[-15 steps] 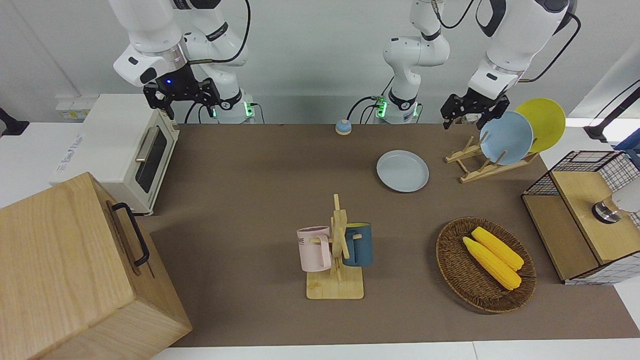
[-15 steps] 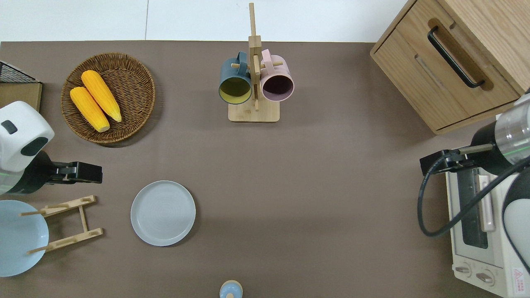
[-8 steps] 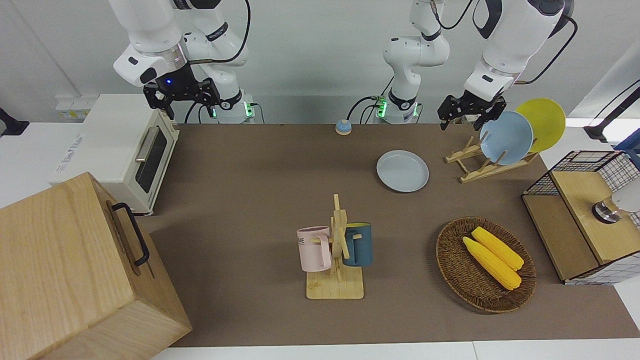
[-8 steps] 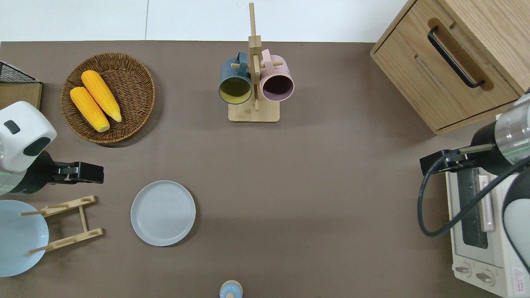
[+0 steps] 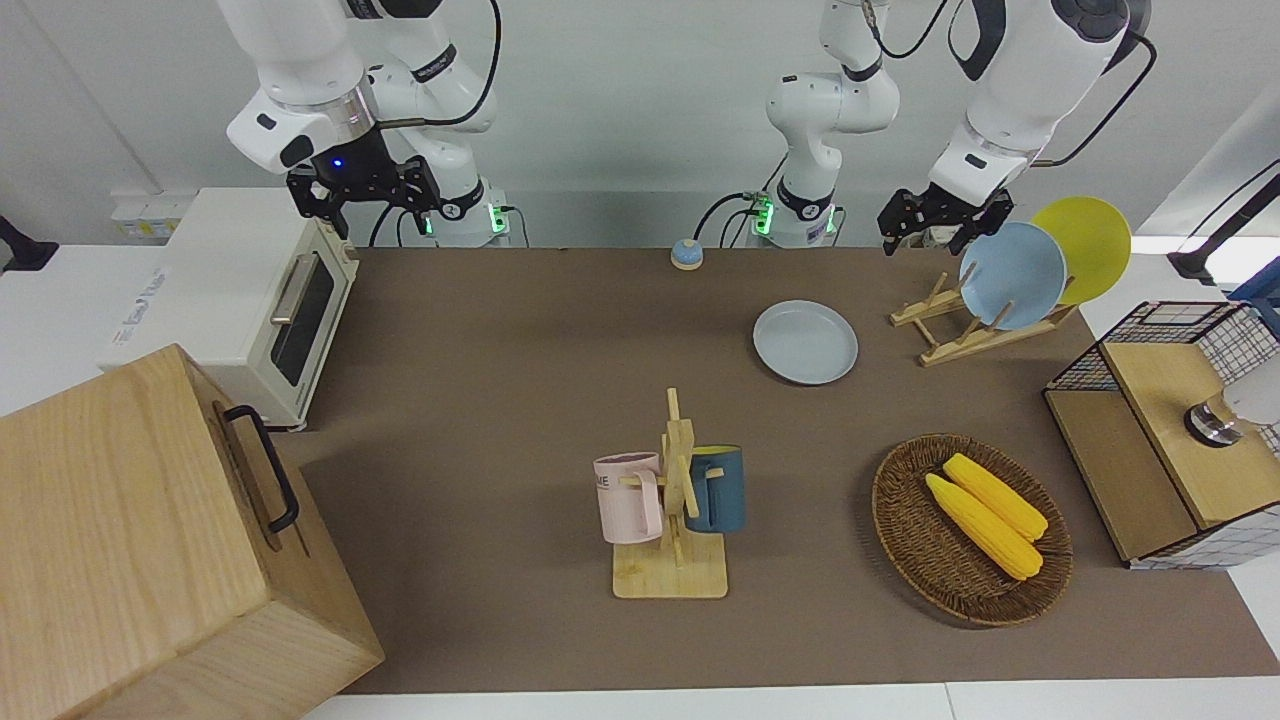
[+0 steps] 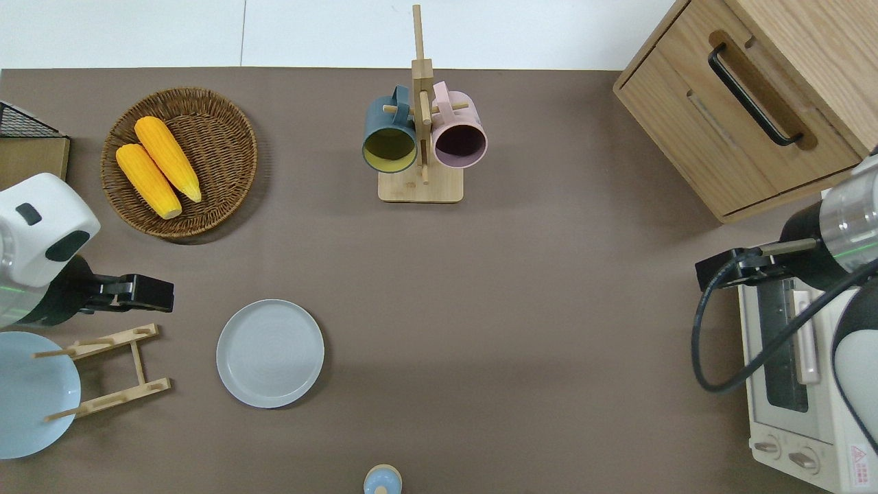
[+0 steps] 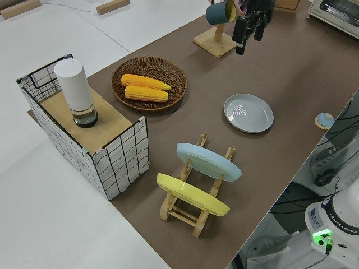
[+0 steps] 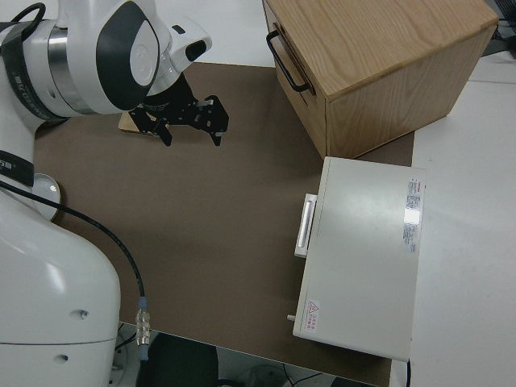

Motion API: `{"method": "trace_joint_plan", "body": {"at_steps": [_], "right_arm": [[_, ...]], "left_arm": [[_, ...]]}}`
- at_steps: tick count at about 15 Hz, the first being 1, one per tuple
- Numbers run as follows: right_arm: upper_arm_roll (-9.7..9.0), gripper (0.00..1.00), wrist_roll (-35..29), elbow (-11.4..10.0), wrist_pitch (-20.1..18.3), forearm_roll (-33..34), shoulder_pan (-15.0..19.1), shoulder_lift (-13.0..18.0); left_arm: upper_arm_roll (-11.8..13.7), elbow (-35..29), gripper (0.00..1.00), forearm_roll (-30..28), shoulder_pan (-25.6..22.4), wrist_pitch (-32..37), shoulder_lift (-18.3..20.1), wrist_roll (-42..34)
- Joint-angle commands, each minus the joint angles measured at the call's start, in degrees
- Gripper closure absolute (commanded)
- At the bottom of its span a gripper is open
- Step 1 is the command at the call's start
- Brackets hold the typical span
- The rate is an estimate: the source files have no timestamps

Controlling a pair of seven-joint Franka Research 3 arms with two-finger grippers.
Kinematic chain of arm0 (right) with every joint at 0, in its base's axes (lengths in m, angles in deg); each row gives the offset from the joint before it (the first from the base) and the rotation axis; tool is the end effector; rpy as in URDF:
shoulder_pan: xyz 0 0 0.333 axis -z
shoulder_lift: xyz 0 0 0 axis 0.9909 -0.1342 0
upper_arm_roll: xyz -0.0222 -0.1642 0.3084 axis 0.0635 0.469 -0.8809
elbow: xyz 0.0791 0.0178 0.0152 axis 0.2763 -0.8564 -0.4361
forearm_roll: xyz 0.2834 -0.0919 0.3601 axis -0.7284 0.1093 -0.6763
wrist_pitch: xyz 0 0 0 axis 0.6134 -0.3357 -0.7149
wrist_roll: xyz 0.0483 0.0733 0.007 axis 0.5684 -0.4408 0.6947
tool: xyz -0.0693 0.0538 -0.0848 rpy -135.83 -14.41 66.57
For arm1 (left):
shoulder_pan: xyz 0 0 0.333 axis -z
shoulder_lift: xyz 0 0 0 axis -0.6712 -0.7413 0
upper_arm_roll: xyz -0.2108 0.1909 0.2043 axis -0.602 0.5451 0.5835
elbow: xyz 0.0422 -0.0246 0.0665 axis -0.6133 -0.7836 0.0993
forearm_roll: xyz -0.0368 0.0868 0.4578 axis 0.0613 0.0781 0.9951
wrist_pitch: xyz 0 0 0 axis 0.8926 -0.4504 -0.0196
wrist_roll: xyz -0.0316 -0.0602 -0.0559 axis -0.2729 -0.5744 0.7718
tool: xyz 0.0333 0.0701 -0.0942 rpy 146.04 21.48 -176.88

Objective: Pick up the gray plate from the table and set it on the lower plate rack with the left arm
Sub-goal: 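Move the left gripper over to the rim of the light gray plate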

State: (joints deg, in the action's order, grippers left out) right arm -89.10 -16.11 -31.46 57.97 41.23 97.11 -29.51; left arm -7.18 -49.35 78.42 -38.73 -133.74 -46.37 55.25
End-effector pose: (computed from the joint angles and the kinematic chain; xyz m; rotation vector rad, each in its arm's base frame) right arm 0.6119 0.0704 0.6669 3.1077 0.1293 -0.1736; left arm 0.5709 -0.0364 0.5975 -3.1337 0.0383 0.1874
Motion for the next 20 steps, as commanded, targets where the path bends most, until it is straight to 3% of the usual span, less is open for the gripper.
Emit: {"method": "trace_joint_plan", "body": {"at_steps": [1, 5, 11, 20], "right_arm": [[-1.22, 0.017, -0.68, 0.42, -0.63, 0.28, 1.35, 0.12], [-1.22, 0.017, -0.68, 0.33, -0.63, 0.28, 1.35, 0.12], [-1.22, 0.017, -0.68, 0.42, -0.63, 0.28, 1.35, 0.12], [-1.22, 0.017, -0.68, 0.42, -0.63, 0.28, 1.35, 0.12]], "left_arm": [[0.07, -10.78, 0.01, 1.48, 0.08, -5.08, 7.52, 0.81], [0.07, -19.31, 0.01, 1.39, 0.08, -11.59, 10.78, 0.81], [0.07, -29.51, 0.01, 0.87, -1.23, -22.13, 12.19, 0.72], [0.33, -44.02, 0.01, 0.69, -1.32, -41.74, 11.05, 0.72]]}}
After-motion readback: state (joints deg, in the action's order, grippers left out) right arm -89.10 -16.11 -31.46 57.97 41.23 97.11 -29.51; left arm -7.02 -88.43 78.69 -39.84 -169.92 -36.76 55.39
